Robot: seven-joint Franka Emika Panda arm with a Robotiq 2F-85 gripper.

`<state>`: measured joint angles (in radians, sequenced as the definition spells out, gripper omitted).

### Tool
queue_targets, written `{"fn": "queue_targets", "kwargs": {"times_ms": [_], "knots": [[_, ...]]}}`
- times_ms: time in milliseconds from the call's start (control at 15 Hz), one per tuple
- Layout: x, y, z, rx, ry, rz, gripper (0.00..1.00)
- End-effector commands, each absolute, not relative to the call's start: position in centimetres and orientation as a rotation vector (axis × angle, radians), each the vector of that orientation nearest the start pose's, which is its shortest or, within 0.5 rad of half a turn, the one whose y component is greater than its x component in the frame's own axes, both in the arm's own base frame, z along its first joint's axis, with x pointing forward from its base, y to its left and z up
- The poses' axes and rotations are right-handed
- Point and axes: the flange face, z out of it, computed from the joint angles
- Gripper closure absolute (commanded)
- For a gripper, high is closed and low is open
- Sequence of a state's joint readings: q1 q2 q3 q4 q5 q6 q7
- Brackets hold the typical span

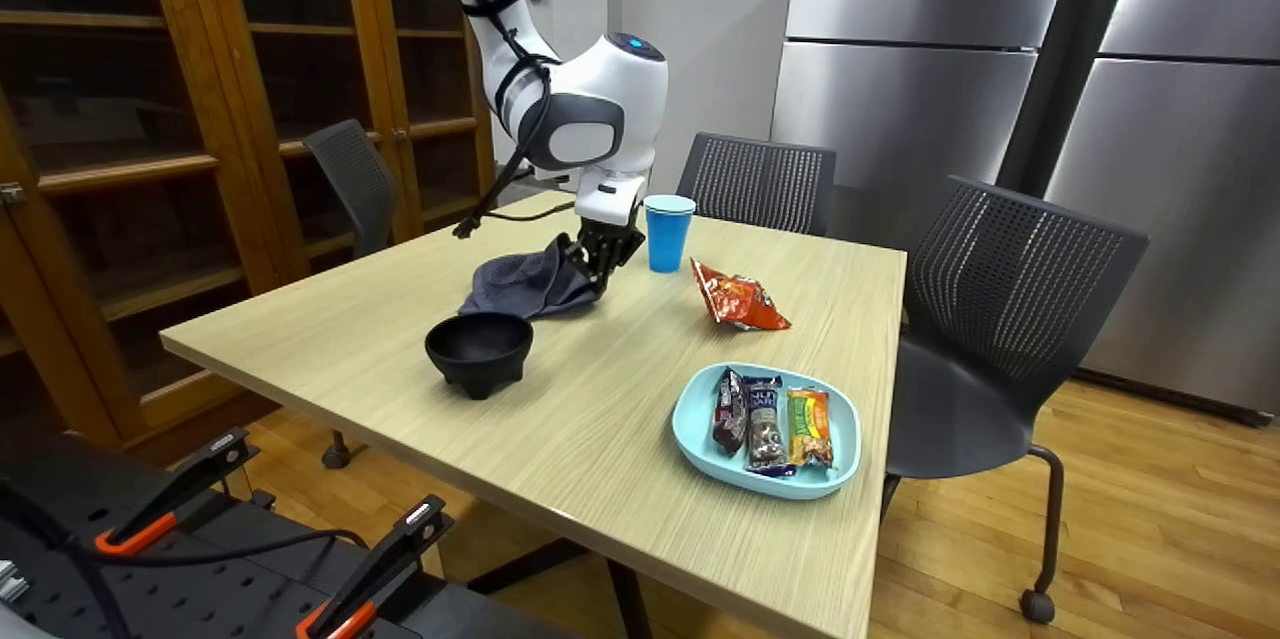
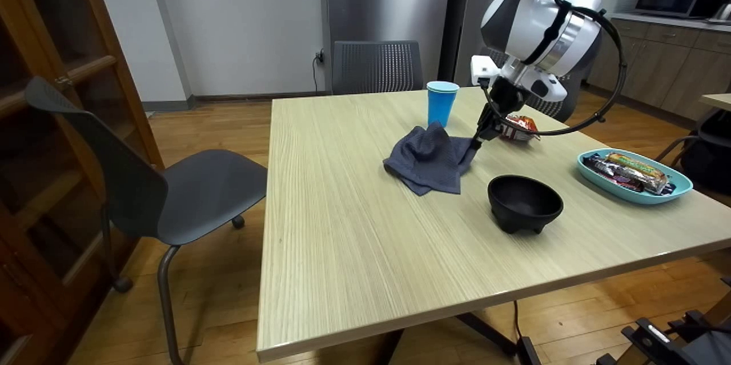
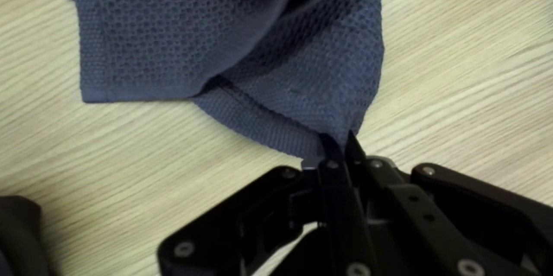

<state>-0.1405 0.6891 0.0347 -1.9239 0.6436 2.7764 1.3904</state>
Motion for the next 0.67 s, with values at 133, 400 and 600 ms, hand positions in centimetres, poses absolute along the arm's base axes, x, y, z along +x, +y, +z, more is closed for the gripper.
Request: {"fn": "queue_targets", "kwargs": {"times_ms": [133,400,600], "knots": [[61.3,-8.7,18.4,-1.462,2.330,-0.085,0.99],[61.4,-8.9,20.2,-1.473,2.275,-0.211,0.99],[61.3,-9.3,21.3,-1.462,2.245,-0.279,0.99]]}}
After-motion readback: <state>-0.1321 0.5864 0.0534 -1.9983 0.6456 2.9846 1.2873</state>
